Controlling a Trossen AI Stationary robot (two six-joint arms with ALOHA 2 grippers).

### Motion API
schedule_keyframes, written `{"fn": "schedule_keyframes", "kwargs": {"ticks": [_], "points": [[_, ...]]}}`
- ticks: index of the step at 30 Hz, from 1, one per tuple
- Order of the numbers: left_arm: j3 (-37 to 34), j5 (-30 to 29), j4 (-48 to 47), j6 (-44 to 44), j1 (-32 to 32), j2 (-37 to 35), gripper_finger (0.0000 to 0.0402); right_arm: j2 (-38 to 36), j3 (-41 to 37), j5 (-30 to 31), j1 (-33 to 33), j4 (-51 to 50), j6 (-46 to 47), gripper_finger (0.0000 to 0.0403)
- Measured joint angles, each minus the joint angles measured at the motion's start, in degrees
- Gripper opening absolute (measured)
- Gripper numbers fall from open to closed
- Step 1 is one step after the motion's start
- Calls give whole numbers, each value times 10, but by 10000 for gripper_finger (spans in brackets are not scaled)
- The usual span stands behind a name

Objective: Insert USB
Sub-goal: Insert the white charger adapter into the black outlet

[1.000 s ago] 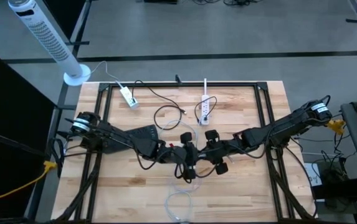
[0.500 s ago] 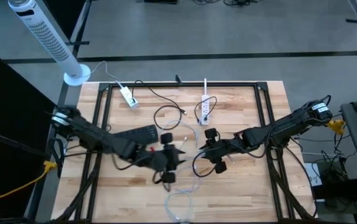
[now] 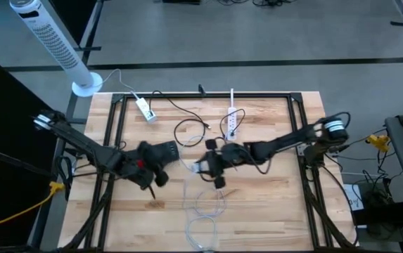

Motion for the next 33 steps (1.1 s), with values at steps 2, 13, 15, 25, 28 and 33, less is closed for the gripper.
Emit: {"fn": "schedule_keyframes", "kwargs": {"ticks": [2, 13, 15, 25, 28, 33], "points": [[-9, 14, -65, -53, 16, -19, 62, 24, 25, 0, -8, -3, 9, 141], [-72, 177, -157, -99, 127, 19, 26, 53, 64, 0, -11, 2, 14, 141], [-79, 174, -152, -88, 133, 37, 25, 53, 62, 0, -12, 1, 23, 141], [-81, 154, 113, 94, 134, 157, 24, 65, 63, -4, -15, -2, -30, 141], [-79, 173, 218, 151, 133, 201, 24, 55, 63, -54, -19, -40, -46, 141], [-81, 218, 363, 280, 121, 245, 24, 39, 77, -153, -28, -157, -101, 141]]}}
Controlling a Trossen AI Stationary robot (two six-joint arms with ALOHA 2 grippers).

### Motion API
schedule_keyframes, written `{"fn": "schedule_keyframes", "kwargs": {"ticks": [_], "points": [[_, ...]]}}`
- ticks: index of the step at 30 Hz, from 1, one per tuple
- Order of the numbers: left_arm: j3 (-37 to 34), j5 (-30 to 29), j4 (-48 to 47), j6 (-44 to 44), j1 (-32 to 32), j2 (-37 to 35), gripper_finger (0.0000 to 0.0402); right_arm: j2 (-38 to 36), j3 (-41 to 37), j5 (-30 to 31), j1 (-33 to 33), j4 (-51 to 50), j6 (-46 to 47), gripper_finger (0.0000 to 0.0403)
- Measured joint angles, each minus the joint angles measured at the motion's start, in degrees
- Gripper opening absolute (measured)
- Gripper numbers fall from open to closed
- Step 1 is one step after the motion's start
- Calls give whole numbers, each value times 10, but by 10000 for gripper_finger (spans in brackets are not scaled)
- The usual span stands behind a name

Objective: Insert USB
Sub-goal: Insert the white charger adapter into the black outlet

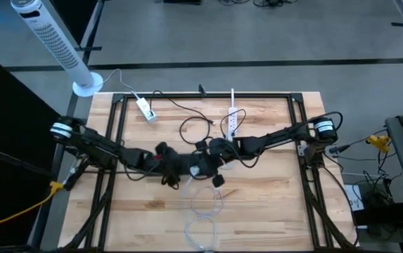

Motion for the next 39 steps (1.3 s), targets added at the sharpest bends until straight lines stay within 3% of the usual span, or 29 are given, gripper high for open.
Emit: {"fn": "schedule_keyframes", "kwargs": {"ticks": [6, 11, 21, 27, 39], "points": [[-3, 103, 81, 104, -2, 8, 25, -1, 24, -44, -1, -126, -121, 141], [-3, 165, 89, 134, -3, 13, 25, -2, 24, -159, -7, -134, -220, 141], [-4, 184, 193, 131, -5, 50, 25, 48, 86, -339, -53, -166, -286, 141], [10, 172, 209, 89, -5, 84, 25, 107, 141, -353, -56, -267, -361, 141], [12, 160, 255, 86, -5, 102, 25, 128, 136, -380, -56, -283, -396, 141]]}}
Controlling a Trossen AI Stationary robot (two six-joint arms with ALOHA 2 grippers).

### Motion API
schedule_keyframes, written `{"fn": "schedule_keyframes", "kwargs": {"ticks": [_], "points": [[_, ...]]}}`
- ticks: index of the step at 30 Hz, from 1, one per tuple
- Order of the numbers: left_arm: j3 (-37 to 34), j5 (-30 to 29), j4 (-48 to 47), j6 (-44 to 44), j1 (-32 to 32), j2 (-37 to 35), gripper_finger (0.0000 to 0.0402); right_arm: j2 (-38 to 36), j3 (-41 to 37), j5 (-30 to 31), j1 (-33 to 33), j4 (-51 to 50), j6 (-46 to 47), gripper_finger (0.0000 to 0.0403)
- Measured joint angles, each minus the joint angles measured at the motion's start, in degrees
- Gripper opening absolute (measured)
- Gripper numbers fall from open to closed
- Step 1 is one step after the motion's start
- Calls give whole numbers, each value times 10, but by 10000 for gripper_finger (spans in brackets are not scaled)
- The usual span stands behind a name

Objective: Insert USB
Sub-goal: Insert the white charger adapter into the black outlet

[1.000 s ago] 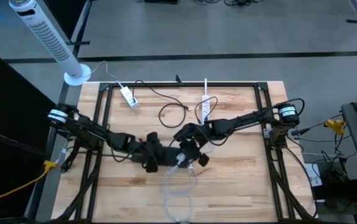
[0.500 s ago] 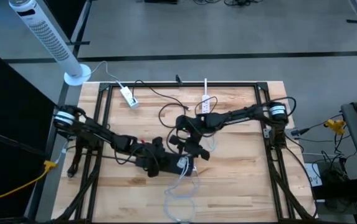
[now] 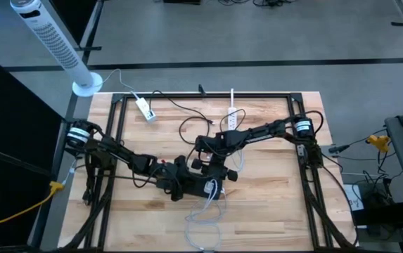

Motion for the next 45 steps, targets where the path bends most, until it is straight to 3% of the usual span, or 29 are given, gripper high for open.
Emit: {"fn": "schedule_keyframes", "kwargs": {"ticks": [11, 25, 32, 35, 45], "points": [[0, -10, 4, -2, 0, 0, 25, 32, 1, -12, -2, 13, -23, 141], [0, -23, 4, -15, 0, 0, 25, 44, 1, -13, 1, 29, 41, 141], [0, -25, 4, -81, 1, 0, 25, 44, 1, 34, 26, 39, 89, 141], [0, -25, 4, -95, 1, 0, 25, 44, 1, 55, 35, 37, 73, 141], [0, -5, 1, -44, -10, -1, 25, 45, -4, 33, 5, 20, 23, 141]]}}
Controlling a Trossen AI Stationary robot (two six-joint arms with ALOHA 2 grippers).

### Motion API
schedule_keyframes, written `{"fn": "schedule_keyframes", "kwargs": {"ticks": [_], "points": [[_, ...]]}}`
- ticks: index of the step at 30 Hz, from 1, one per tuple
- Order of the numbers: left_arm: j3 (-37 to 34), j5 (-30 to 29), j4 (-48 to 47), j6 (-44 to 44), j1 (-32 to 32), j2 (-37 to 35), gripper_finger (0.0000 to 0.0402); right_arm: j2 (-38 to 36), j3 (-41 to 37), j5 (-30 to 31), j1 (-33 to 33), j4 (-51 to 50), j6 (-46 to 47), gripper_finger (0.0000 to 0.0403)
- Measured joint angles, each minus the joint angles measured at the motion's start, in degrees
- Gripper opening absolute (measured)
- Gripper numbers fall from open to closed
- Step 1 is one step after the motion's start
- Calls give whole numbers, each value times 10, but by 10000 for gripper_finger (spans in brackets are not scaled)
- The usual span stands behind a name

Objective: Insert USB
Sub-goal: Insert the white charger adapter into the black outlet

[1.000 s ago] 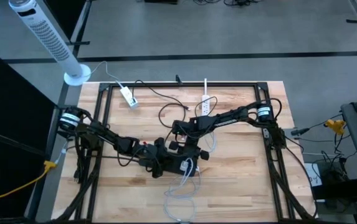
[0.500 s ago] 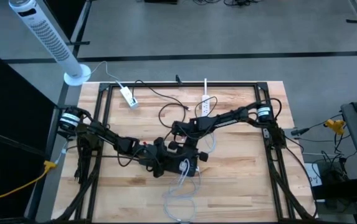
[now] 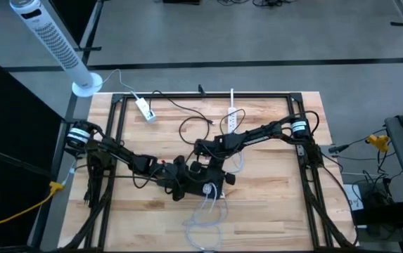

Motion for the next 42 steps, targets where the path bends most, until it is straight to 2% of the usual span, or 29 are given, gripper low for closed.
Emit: {"fn": "schedule_keyframes", "kwargs": {"ticks": [6, 14, 17, 26, 32, 35, 39, 42], "points": [[0, 10, -1, 14, 0, 0, 25, 6, -6, -11, 1, 4, -25, 141], [0, 22, -1, 8, -2, 0, 25, 49, -4, -75, -2, 19, -20, 141], [0, 23, -1, 6, -2, 0, 25, 45, -4, -72, -2, 20, -7, 141], [0, 4, -10, -22, -1, 0, 25, -28, -9, 18, 0, -10, 9, 141], [2, -44, -26, -52, 2, -2, 25, -104, -12, 131, 6, -72, 5, 141], [1, -33, -36, -53, 3, -2, 25, -149, -9, 147, 8, -75, 17, 141], [0, -35, -36, -59, 4, -2, 25, -182, -9, 158, 7, -68, 107, 141], [0, -93, -38, -81, 3, -1, 25, -194, -9, 159, 3, -51, 234, 141]]}}
